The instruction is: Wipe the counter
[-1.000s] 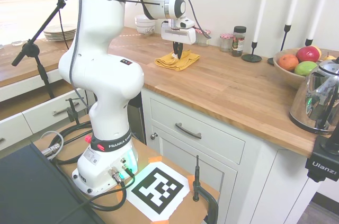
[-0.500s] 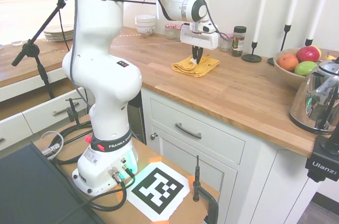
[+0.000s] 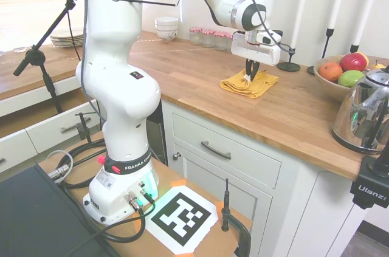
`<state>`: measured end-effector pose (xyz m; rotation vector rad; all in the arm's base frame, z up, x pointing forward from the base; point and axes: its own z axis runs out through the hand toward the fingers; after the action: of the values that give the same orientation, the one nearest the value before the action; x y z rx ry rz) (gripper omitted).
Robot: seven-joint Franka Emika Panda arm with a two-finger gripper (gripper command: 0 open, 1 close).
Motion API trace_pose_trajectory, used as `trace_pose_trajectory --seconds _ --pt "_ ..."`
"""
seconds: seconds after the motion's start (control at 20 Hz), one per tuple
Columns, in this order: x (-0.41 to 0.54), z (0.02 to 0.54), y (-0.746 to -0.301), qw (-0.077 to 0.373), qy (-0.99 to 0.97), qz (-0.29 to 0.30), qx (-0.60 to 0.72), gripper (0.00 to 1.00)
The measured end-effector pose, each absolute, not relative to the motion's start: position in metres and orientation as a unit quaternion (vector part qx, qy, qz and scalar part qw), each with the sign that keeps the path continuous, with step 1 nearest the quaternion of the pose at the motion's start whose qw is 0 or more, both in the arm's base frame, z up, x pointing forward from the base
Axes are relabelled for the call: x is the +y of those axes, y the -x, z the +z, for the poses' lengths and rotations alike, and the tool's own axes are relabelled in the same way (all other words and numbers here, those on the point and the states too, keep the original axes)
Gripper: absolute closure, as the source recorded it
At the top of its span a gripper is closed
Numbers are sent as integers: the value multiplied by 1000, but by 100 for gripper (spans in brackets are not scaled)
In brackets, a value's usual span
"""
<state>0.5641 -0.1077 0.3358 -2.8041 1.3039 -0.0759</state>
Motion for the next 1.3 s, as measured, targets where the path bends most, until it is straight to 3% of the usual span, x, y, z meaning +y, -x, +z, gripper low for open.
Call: trace_pose_trajectory --seconds 0.75,1.3 --pt "-172 340 -550 35 902 -29 429 100" --pt "-113 334 -564 30 912 -26 407 100"
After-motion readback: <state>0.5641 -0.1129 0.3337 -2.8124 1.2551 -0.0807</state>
